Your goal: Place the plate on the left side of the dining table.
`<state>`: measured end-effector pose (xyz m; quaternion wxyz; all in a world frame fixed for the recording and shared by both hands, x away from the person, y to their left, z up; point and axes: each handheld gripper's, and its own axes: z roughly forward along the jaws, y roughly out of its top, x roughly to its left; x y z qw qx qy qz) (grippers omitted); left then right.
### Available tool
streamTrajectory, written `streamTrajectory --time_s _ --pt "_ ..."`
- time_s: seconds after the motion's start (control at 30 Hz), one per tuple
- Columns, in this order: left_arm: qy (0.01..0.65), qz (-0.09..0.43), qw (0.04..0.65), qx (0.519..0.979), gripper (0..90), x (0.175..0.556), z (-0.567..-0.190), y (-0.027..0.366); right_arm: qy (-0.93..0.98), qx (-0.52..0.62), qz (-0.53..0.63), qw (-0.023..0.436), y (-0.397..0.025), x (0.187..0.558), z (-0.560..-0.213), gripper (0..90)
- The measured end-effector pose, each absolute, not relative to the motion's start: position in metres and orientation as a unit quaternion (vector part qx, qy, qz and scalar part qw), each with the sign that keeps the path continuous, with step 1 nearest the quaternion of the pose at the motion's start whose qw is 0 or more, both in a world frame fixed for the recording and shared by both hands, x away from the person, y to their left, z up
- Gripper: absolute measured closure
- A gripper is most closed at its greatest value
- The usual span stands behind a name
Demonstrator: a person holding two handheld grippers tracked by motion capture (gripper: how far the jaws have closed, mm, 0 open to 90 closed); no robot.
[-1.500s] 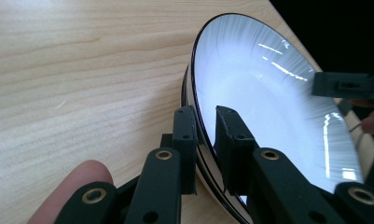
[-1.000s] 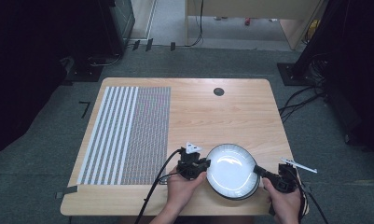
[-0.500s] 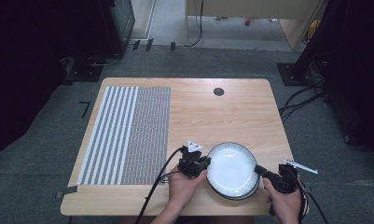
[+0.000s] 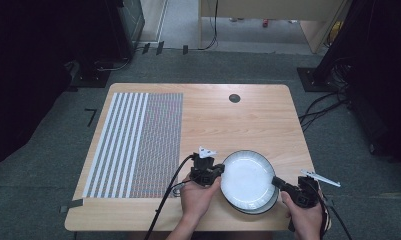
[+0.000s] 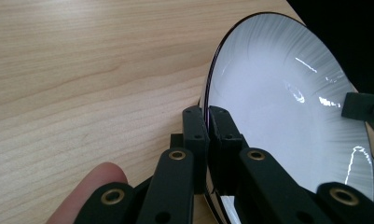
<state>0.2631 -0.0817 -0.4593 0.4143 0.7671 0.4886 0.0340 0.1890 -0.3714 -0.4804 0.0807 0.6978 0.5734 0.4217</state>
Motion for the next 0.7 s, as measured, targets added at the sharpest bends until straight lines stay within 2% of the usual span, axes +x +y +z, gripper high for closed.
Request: streamTrajectory --time_s 0.37,0.7 --pt "0.486 0.046 0.419 0.766 88.3 0.260 -0.458 -0.083 0.581 0.697 0.416 0.060 -0.369 0.192 -0.484 79.6" --pt "0.489 0.041 0.420 0.764 88.2 0.263 -0.459 -0.081 0.533 0.721 0.442 0.007 -0.374 0.193 -0.495 85.3"
